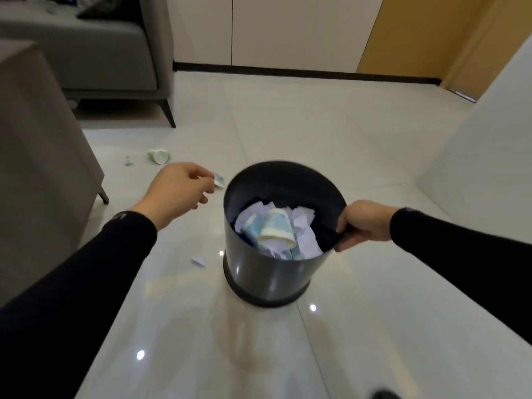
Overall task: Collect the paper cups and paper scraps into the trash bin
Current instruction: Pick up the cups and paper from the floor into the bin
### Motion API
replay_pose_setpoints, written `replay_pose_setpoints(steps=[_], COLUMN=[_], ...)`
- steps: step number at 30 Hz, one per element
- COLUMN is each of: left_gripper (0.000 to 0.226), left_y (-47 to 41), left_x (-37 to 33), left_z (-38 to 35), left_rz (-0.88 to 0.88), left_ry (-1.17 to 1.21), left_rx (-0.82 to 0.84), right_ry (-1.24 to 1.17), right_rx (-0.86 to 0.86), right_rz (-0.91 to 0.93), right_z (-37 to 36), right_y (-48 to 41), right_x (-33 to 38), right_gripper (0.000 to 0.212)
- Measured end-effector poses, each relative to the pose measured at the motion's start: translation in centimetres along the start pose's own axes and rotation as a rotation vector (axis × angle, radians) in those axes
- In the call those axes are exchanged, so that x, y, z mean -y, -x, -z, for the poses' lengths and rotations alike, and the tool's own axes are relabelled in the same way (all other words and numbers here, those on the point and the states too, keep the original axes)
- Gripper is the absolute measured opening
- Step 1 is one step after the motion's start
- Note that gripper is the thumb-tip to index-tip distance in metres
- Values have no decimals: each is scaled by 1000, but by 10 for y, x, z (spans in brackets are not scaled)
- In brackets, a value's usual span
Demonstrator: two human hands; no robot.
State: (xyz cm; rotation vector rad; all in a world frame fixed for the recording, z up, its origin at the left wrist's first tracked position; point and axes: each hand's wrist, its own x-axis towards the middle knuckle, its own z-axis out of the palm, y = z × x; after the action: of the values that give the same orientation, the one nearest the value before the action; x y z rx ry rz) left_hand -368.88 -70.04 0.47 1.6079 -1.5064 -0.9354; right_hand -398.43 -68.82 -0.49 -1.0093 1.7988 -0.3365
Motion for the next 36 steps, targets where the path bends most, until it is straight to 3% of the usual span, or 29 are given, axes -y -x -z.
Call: replay_pose_setpoints(steps=[4,12,18,22,25,29,36], left_gripper=[14,15,14,13,10,12,13], left_y=[-30,-74,-101,-125,-143,-172,-220], left_x=[-22,8,34,31,24,18,5], left_z=[4,-11,-36,-61,-76,-91,-119], left_rz=[-58,16,171,214,249,316,294], left_ry=[-1,-179,-294,-400,-477,-557,-549], left_rx=[-47,-66,-21,21,55,103,120], right_ry=[-88,39,123,115,5,53,44], right_rx=[-37,-12,45,23,58,82,102], right_rz=[45,150,29,178,205,214,143], right_z=[7,33,57,80,100,114,116], right_y=[-27,-113,-189,-230,-262,-304,-347], right_x=[40,86,107,125,141,157,169], right_gripper=[31,13,34,12,18,37,39])
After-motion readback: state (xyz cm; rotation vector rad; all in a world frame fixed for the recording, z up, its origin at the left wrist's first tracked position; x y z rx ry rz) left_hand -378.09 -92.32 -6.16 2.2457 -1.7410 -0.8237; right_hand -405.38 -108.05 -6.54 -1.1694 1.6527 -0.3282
